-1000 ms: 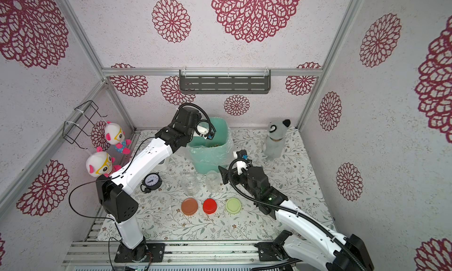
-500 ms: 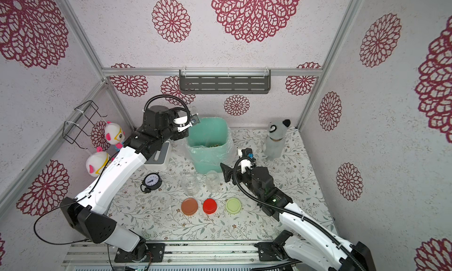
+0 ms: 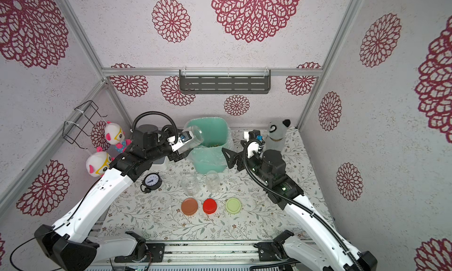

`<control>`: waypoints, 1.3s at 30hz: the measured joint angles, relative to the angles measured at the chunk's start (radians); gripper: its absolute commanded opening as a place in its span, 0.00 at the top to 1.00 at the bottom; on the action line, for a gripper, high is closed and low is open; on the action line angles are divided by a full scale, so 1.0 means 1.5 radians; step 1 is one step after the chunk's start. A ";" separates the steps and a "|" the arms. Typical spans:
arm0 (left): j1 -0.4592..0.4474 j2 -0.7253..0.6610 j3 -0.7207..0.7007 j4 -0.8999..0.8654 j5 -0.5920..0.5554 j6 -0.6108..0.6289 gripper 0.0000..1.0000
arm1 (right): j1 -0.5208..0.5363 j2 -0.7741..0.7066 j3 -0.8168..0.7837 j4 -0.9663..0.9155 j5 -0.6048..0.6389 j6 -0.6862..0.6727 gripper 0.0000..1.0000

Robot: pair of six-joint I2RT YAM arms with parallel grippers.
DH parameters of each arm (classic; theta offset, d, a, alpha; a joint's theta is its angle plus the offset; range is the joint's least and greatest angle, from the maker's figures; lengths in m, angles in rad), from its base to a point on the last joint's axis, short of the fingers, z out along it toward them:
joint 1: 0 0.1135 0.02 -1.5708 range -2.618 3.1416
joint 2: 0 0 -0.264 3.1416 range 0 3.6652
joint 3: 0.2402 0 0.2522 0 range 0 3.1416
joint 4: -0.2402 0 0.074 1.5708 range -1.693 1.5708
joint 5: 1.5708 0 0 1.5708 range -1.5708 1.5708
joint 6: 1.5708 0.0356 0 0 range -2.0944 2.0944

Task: Empty moldy peanuts from jars
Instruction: Place the jar at the center of the board.

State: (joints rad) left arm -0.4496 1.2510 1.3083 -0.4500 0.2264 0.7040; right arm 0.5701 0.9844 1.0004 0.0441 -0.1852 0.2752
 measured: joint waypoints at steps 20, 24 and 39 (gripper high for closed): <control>-0.020 -0.098 -0.091 -0.085 0.102 -0.004 1.00 | -0.011 0.248 0.313 -0.267 -0.276 -0.031 0.14; -0.026 -0.098 -0.092 -0.085 0.108 -0.007 1.00 | -0.002 0.269 0.338 -0.301 -0.298 -0.039 0.16; -0.039 -0.108 -0.109 -0.074 0.118 -0.020 1.00 | 0.066 0.321 0.350 -0.363 -0.316 -0.062 0.31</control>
State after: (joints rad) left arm -0.5083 1.0893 1.1454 -0.5613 0.4038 0.6735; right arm 0.6685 1.4666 1.5257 -0.4999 -0.6590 0.1829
